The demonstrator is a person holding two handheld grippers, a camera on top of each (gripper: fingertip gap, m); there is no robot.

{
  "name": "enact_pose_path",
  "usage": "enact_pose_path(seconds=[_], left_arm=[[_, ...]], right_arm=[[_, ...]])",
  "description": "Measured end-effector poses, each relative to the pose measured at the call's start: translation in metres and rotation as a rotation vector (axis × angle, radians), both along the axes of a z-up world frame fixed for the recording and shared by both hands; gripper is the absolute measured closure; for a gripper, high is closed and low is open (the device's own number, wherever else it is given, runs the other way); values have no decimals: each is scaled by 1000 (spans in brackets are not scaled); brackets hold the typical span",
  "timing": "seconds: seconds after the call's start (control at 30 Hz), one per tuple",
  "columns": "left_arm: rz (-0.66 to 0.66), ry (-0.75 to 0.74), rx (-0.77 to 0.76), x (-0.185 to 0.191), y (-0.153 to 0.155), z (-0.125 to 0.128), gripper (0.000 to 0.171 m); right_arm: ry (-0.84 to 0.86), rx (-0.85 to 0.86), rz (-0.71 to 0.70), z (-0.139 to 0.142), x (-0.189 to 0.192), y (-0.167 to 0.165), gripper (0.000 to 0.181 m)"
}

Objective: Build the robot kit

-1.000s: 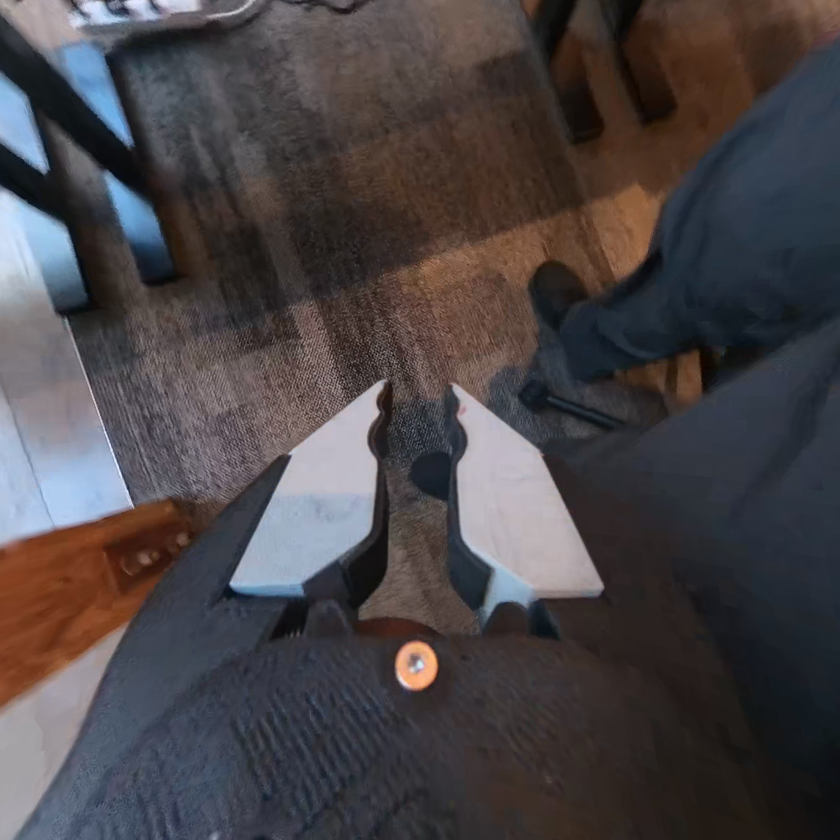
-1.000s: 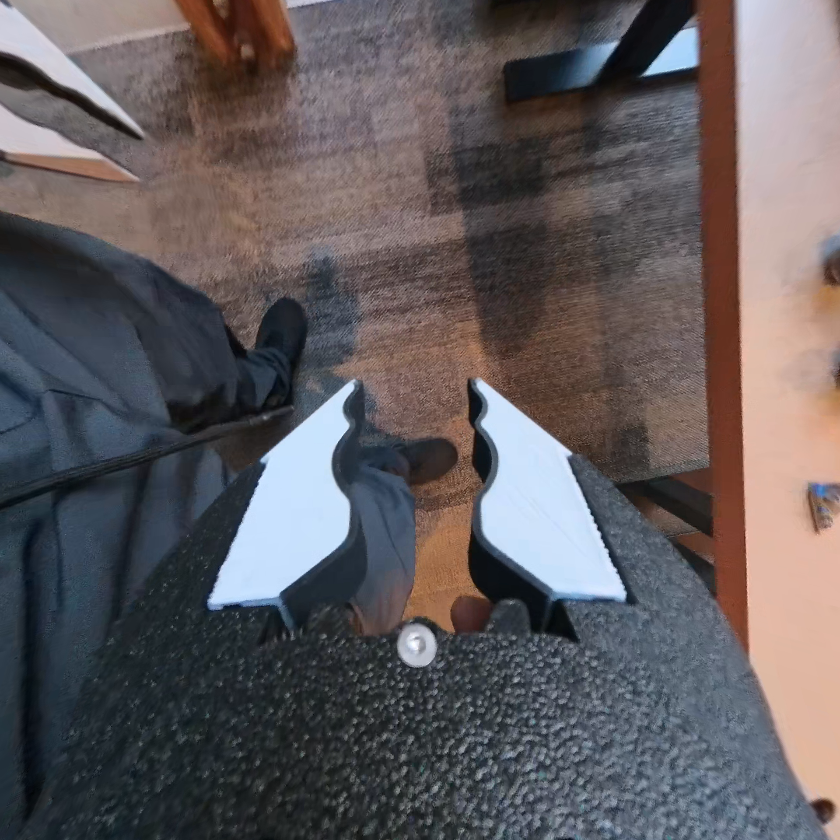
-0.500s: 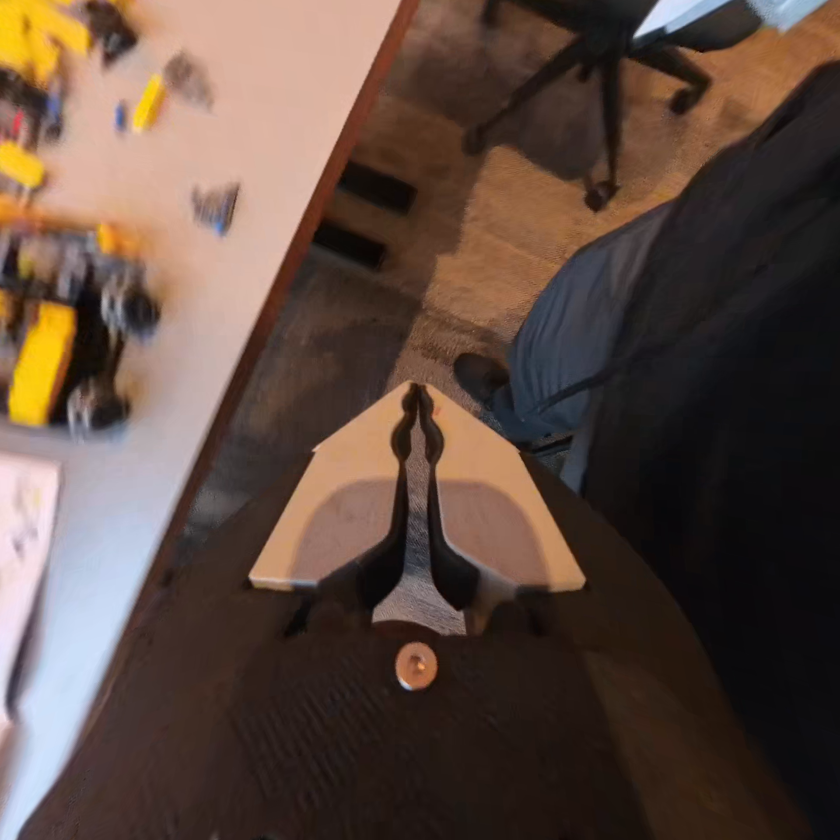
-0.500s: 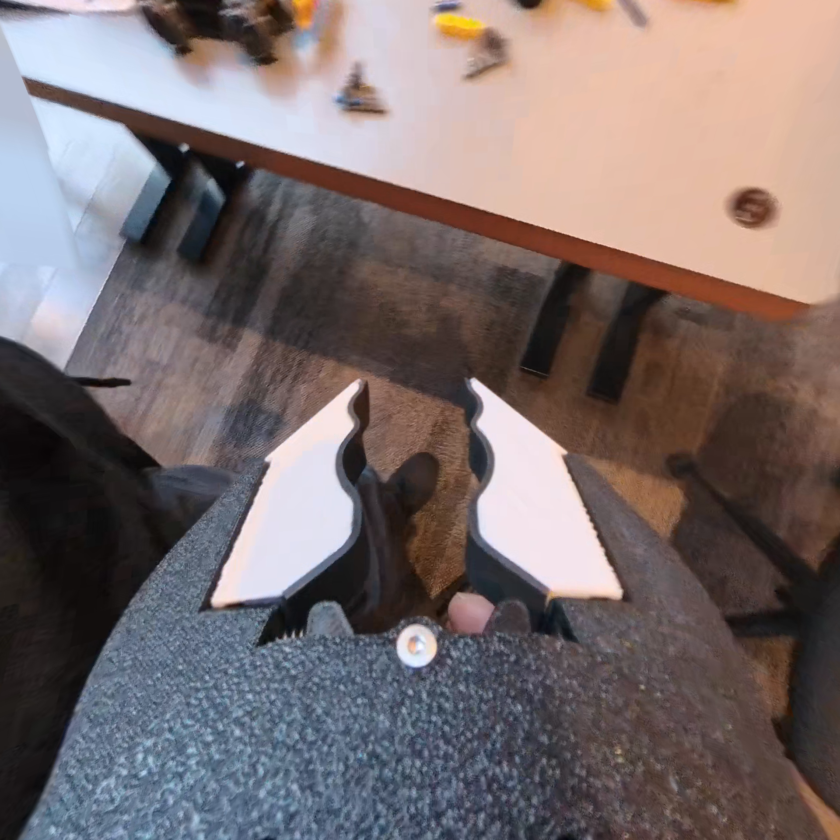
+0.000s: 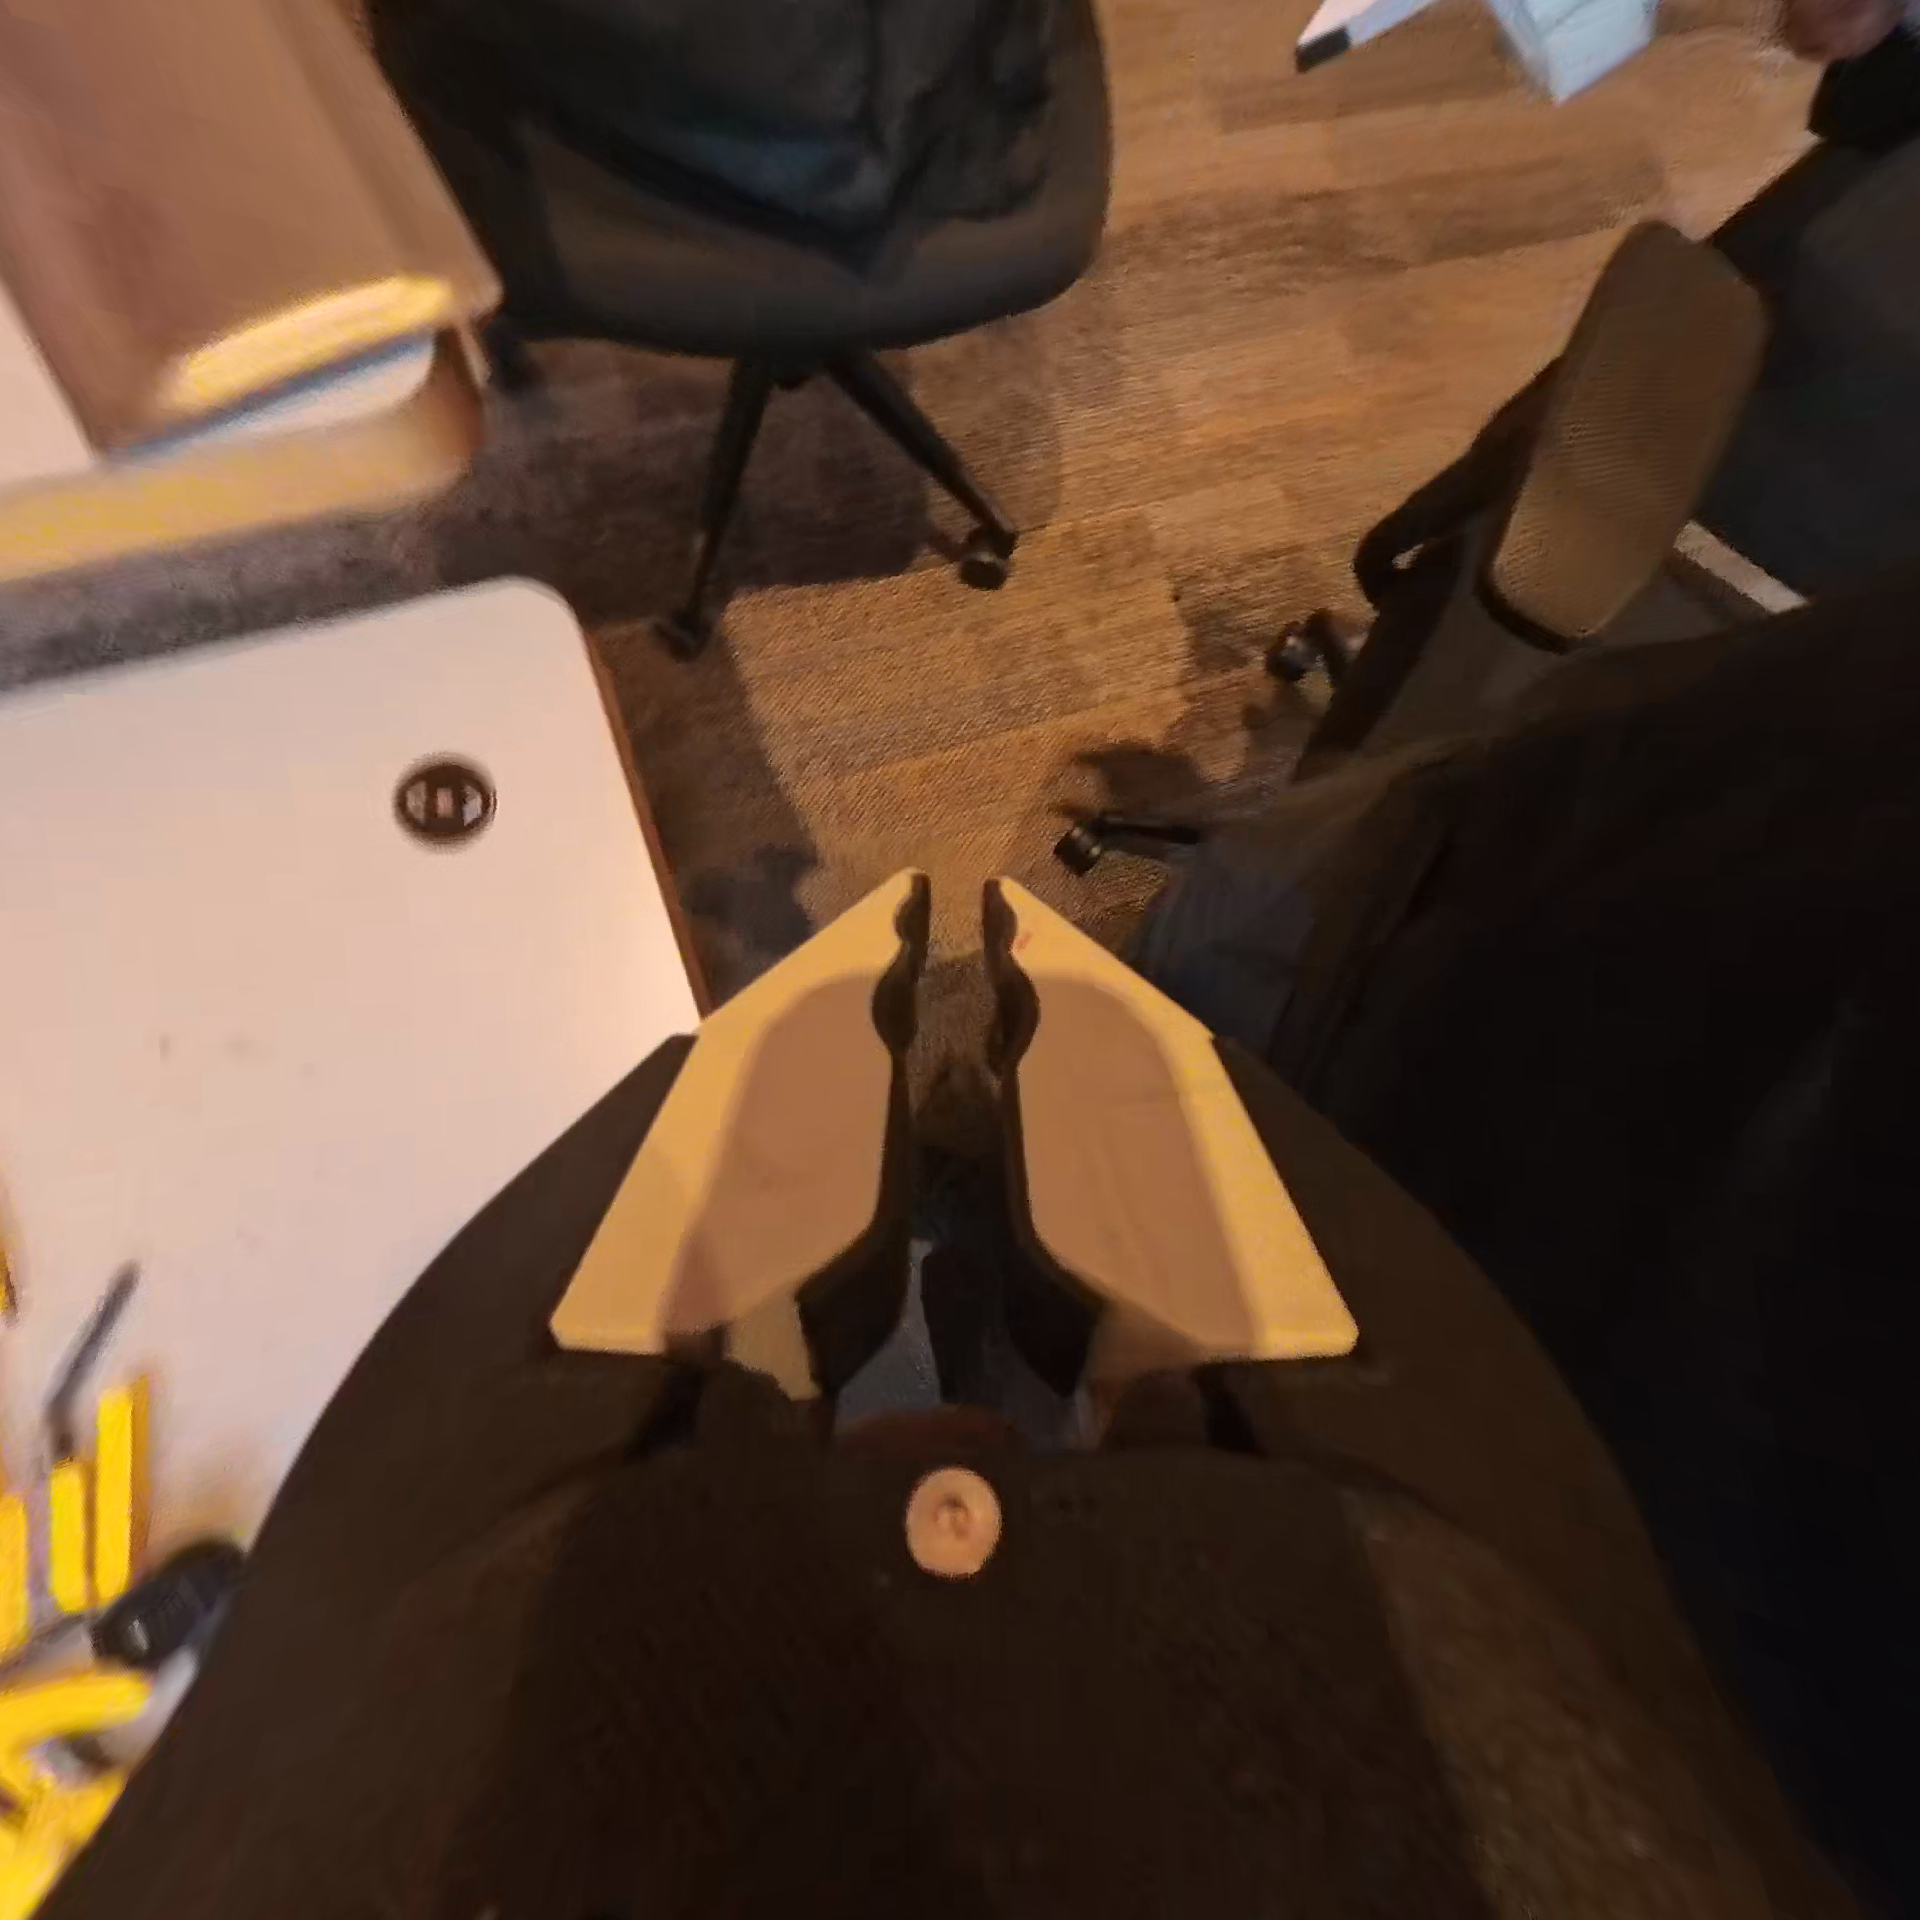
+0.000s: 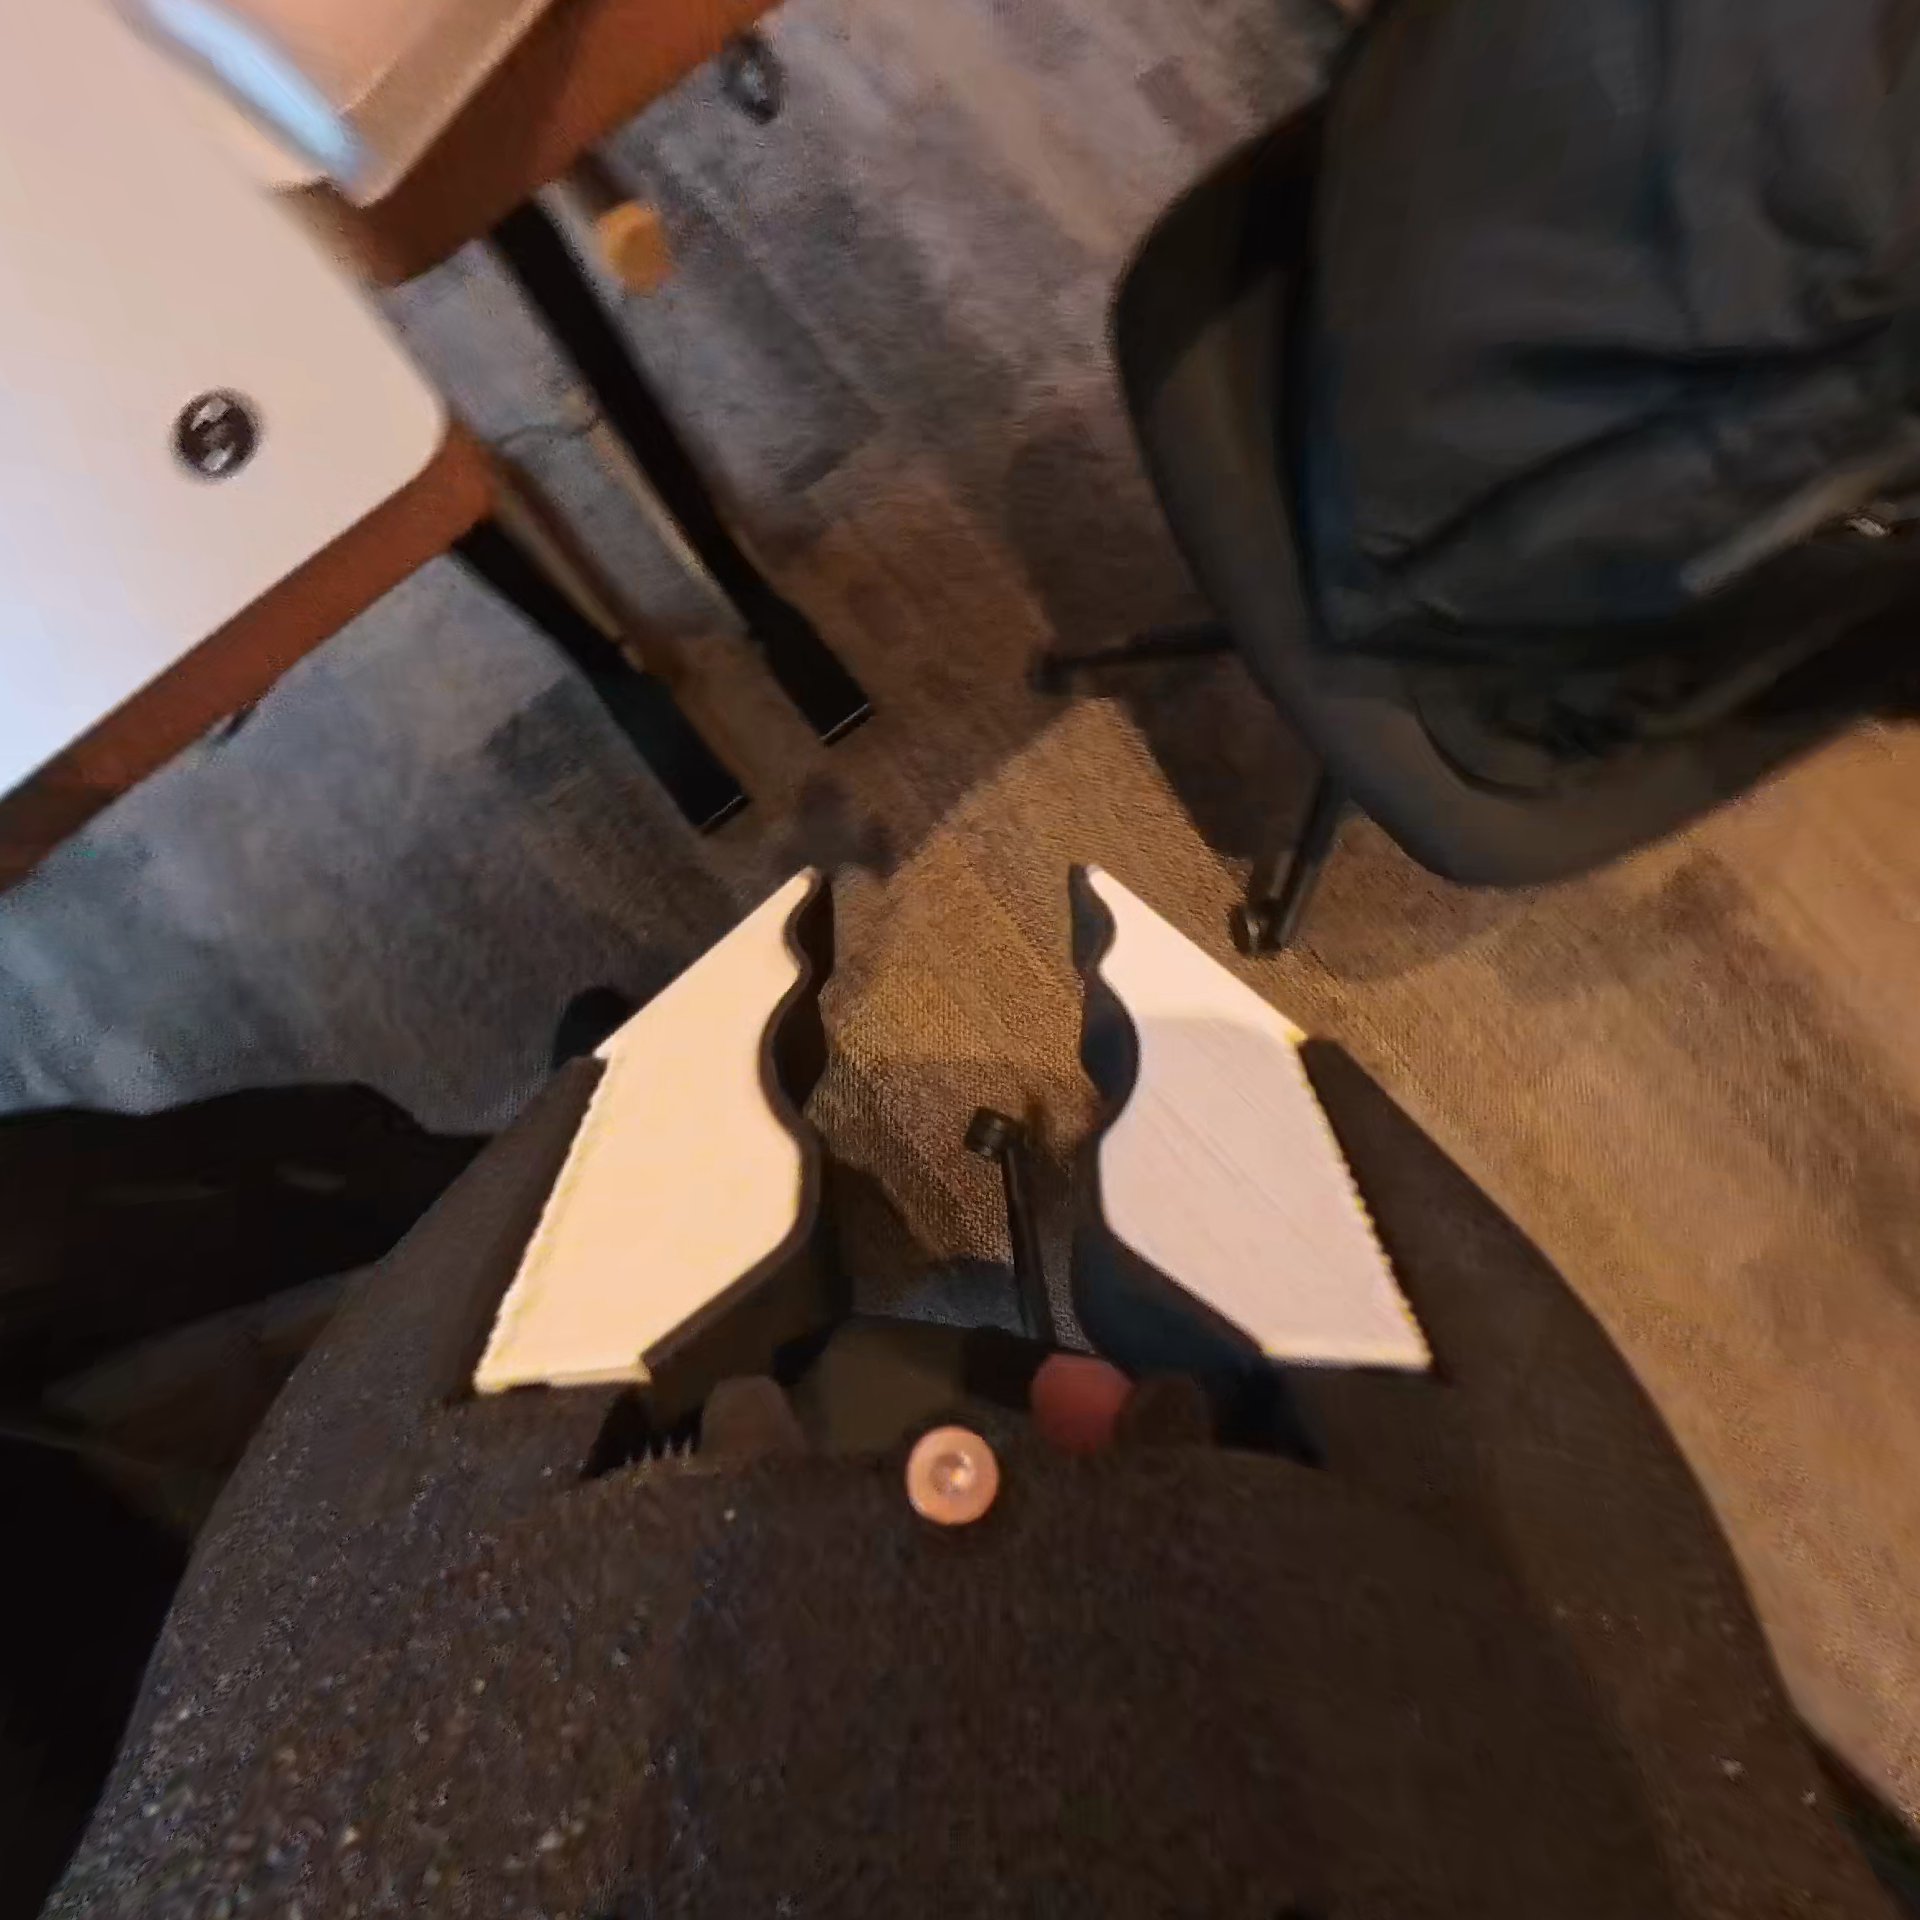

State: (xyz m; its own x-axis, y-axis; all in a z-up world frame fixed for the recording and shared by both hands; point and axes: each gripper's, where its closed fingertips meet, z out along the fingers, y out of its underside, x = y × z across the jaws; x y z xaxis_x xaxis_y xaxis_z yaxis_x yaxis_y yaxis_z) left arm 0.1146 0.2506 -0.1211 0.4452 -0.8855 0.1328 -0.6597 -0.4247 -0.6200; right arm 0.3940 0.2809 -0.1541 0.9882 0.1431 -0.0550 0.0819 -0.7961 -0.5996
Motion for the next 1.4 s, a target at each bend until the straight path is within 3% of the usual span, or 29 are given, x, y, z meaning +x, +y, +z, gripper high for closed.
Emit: enact_pose_path(seconds=[0.17,0.33,0.5,0.67,0.9,1.07,1.27,1.4], left_arm=[[-227,-27,15,50,53,14,154],[-382,4,26,113,95,38,135],[-472,84,3,192,122,23,115],[-644,205,-8,276,134,-9,111],[-889,312,-137,393,133,-37,110],[-980,278,-134,477,128,-45,106],[-1043,182,-103,586,105,-40,102],[-995,182,-46,649,105,-31,98]], right_arm=[[28,39,-335,22,59,-5,129],[-5,99,-520,36,121,5,132],[44,41,-529,-12,162,12,140],[93,-108,-532,-72,201,3,125],[126,-311,-509,-96,255,-34,121],[121,-321,-740,-79,320,-54,119],[12,-316,-1000,-31,396,-68,119],[-14,-256,-1096,-5,452,-61,116]])
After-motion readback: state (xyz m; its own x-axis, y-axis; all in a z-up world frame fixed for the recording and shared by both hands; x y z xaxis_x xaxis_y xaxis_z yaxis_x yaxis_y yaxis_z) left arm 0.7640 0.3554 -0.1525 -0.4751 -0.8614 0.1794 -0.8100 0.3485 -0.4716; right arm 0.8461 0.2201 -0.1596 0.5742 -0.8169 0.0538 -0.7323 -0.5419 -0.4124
